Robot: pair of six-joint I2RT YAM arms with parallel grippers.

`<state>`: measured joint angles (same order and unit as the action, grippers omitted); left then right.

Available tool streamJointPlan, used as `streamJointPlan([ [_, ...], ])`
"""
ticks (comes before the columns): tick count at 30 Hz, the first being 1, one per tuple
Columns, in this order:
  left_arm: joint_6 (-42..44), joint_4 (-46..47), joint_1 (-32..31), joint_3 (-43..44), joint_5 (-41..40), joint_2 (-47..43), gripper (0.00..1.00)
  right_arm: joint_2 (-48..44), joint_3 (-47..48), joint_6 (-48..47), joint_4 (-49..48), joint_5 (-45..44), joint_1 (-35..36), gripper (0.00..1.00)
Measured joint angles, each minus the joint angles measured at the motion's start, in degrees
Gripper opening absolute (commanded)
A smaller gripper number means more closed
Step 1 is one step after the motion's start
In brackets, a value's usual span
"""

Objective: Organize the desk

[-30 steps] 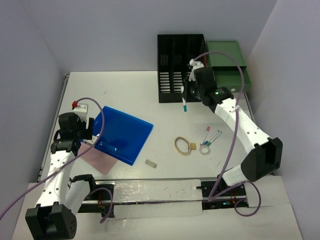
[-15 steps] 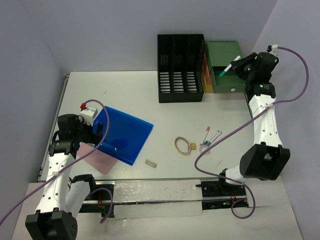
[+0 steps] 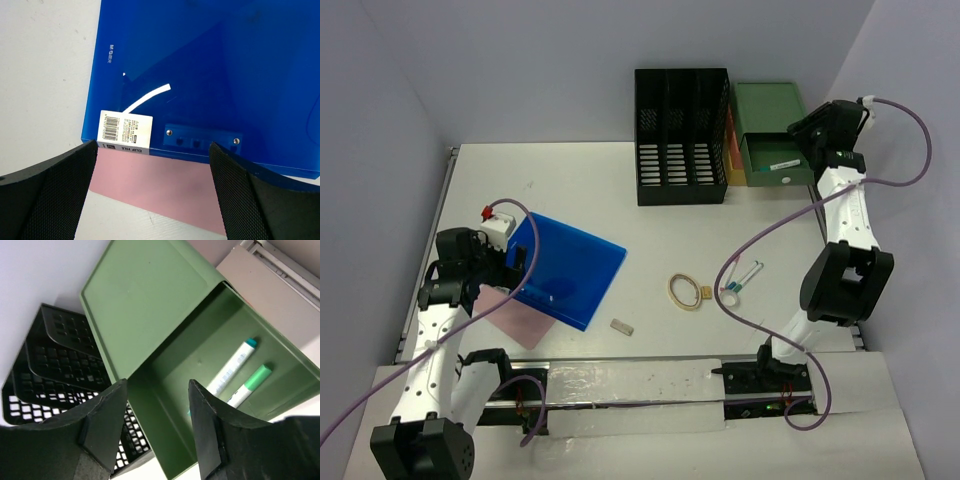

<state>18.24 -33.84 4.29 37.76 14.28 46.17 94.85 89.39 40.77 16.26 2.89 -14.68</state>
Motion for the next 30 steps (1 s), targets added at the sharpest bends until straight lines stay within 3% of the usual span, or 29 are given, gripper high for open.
streamJointPlan([
  [7,0.0,-0.1,0.0,0.0,0.0,0.0,0.99,-2.4,-0.4,-4.1,2.5,0.4,1.0,0.59],
  [10,0.0,-0.1,0.0,0.0,0.0,0.0,0.99,-10.4,-6.5,-7.4,2.8,-2.2,4.4,0.55],
  [15,0.0,-0.2,0.0,0.0,0.0,-0.4,0.99,-27.3,-18.4,-13.0,4.5,-7.4,16.1,0.54],
  [18,0.0,-0.3,0.0,0.0,0.0,-0.6,0.99,-32.8,-26.4,-14.3,6.0,-9.1,20.9,0.52],
  [24,0.0,-0.3,0.0,0.0,0.1,-1.2,0.99,-29.2,-37.7,-14.7,11.4,-14.0,26.3,0.52],
  [30,0.0,-0.3,0.0,0.0,0.1,-2.3,0.99,-19.7,-38.7,-14.7,13.3,-13.9,27.0,0.55],
])
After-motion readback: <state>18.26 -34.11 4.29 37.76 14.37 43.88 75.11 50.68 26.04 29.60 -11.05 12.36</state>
